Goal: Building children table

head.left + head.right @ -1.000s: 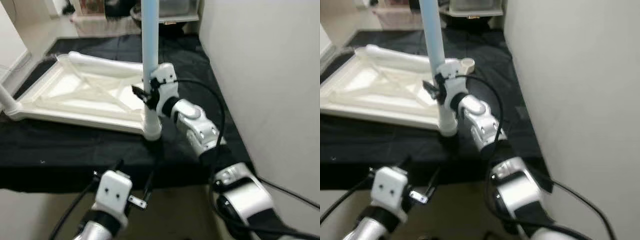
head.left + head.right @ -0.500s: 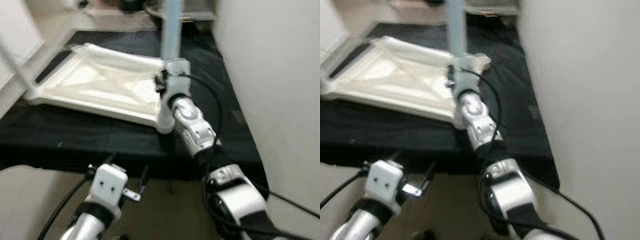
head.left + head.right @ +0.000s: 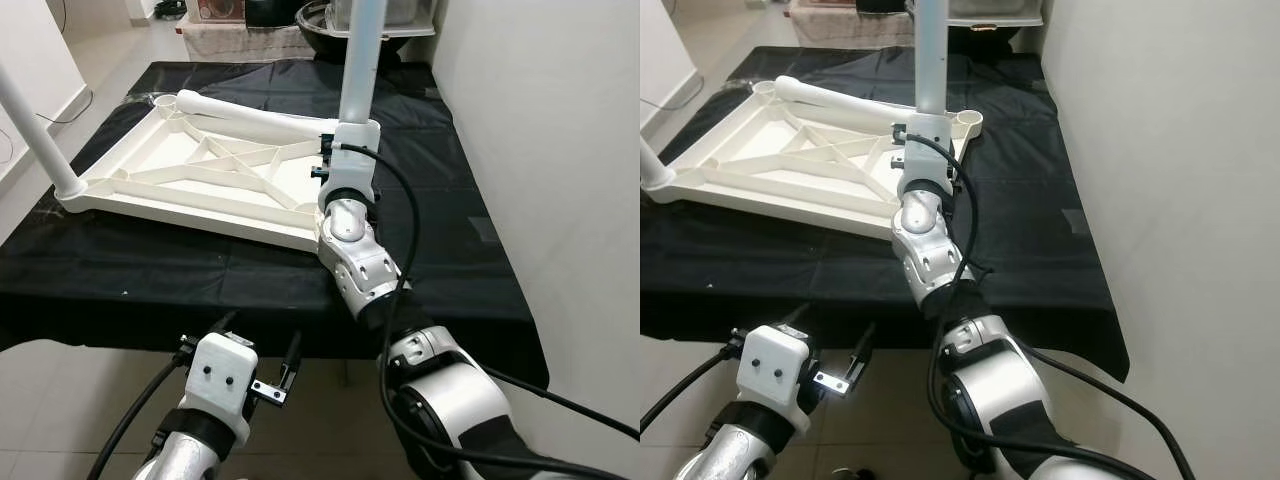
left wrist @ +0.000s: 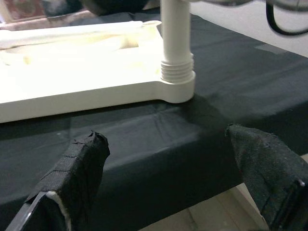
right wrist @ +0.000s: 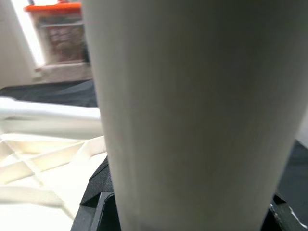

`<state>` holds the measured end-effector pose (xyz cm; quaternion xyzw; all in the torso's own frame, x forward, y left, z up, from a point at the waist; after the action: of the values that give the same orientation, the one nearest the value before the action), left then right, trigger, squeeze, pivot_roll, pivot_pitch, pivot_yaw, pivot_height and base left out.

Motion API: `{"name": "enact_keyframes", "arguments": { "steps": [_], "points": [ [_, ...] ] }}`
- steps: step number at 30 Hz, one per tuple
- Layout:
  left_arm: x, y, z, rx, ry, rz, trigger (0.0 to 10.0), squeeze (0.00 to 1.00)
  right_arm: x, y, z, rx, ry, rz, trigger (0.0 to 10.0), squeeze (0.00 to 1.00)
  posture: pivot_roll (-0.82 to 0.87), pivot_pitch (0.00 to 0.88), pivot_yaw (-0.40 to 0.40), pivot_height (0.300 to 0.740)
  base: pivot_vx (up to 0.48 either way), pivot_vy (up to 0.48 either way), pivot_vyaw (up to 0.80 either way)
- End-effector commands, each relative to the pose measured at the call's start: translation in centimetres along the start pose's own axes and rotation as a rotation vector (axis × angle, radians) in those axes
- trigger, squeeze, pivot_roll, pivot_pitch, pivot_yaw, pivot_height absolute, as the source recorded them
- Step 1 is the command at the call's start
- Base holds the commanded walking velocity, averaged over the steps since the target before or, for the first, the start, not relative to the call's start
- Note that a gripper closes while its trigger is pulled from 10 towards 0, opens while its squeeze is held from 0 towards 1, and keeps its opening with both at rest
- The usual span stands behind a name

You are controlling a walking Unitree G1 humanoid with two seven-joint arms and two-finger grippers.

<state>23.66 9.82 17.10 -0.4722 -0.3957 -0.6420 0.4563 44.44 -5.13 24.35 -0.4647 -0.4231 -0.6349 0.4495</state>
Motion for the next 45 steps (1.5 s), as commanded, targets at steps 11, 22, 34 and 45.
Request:
{"name": "enact_keyframes", "arguments": {
  "steps": [11,22,34,45],
  "points": [
    [-0.4,0.1,-0.6,-0.021,-0.008,0.013,10.0,0.00,-6.8,-3.0,-4.3,-0.464,0.071,0.270,10.0,0.00,0.05,0.179,-0.004,0.740,0.000,0.000,0.00],
    [-0.4,0.1,-0.8,-0.030,-0.012,0.010,10.0,0.00,-5.7,-2.5,-3.2,-0.435,0.089,0.245,10.0,0.00,0.05,0.169,-0.007,0.740,0.000,0.000,0.00],
    [-0.5,0.3,-0.8,-0.026,-0.012,0.008,10.0,0.00,-3.0,-2.0,-2.5,-0.460,0.074,0.173,10.0,0.00,0.05,0.174,-0.010,0.740,0.000,0.000,0.00],
    [-0.6,0.2,-0.7,-0.022,-0.012,0.010,10.0,0.00,-3.9,-2.2,-2.2,-0.437,0.091,0.196,10.0,0.04,0.05,0.174,-0.010,0.740,0.000,0.000,0.00]
  ]
}}
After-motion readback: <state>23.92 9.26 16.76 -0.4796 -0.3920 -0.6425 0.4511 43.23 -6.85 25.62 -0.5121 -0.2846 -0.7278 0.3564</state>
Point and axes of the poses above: a point about 5 cm out from each wrist's last joint towards the gripper, its own y axis pointing out of the wrist towards the gripper, its own x axis along the axis of the wrist's last joint, z = x × y, the point moved 6 cm from there along y, pointing out of the wrist towards the gripper, and after that the axes turned 7 degrees about y, right-handed, at the moved point
